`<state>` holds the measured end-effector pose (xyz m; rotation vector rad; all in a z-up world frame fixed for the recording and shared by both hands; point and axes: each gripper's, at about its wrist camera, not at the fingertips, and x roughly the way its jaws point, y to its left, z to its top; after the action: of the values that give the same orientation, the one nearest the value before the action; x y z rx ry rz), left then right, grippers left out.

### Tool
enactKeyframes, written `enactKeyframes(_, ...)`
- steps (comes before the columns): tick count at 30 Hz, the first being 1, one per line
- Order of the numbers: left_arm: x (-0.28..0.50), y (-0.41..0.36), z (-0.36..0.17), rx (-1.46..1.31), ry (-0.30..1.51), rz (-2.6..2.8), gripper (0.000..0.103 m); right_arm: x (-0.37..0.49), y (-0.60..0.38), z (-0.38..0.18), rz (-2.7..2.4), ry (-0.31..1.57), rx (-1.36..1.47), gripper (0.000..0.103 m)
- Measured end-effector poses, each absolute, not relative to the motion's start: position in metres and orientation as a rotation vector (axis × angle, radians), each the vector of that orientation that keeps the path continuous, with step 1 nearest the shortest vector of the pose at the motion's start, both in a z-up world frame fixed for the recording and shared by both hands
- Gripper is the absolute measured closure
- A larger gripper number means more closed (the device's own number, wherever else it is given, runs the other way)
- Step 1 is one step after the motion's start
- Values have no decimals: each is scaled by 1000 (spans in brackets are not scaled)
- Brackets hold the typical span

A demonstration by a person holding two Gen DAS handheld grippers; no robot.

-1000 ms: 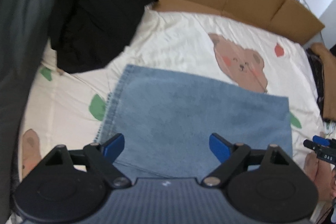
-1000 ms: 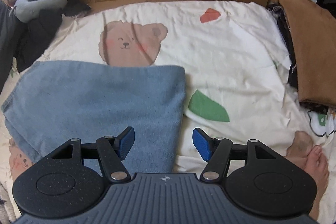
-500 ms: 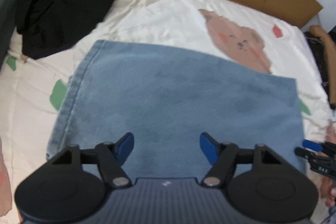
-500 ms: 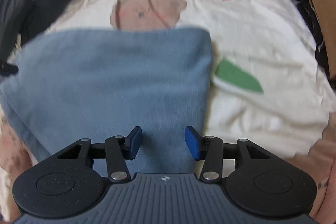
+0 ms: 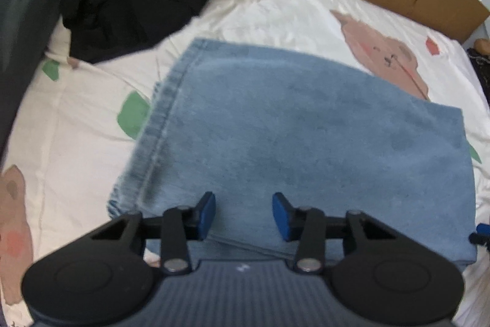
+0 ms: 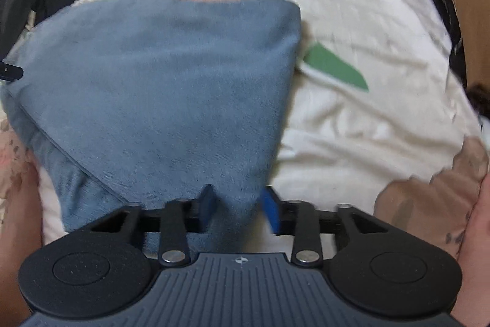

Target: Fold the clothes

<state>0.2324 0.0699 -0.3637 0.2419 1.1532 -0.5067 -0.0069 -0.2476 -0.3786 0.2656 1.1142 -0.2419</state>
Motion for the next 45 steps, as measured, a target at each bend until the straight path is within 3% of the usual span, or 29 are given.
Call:
enactKeyframes(5, 233, 79, -358, 213, 1119, -541, 66, 5, -235, -363, -172, 1051, 219, 67)
enactKeyframes(11, 237, 90, -378, 222, 1112, -528, 76, 3, -216, -381, -137, 1096, 227, 68)
enactKeyframes(13, 237, 98, -384, 213, 1102, -517, 89, -3, -211, -387, -133, 1113, 206, 68)
enactKeyframes(17, 241, 113, -395, 163, 1112, -490, 100, -9, -210, -392, -125, 1137, 178, 69)
enactKeyframes(25, 240, 126, -375, 176, 1023, -431, 100, -17, -208, -386, -128, 1173, 144, 71)
enactKeyframes(41, 252, 129, -382, 167, 1091, -387, 100, -25, -215, -393, -149, 1238, 169, 70)
enactKeyframes(43, 248, 123, -370, 204, 1063, -407, 97, -24, -218, -386, -149, 1232, 182, 70)
enactKeyframes(45, 244, 120, -358, 210, 1044, -441, 84, -23, -223, -377, -155, 1203, 189, 70)
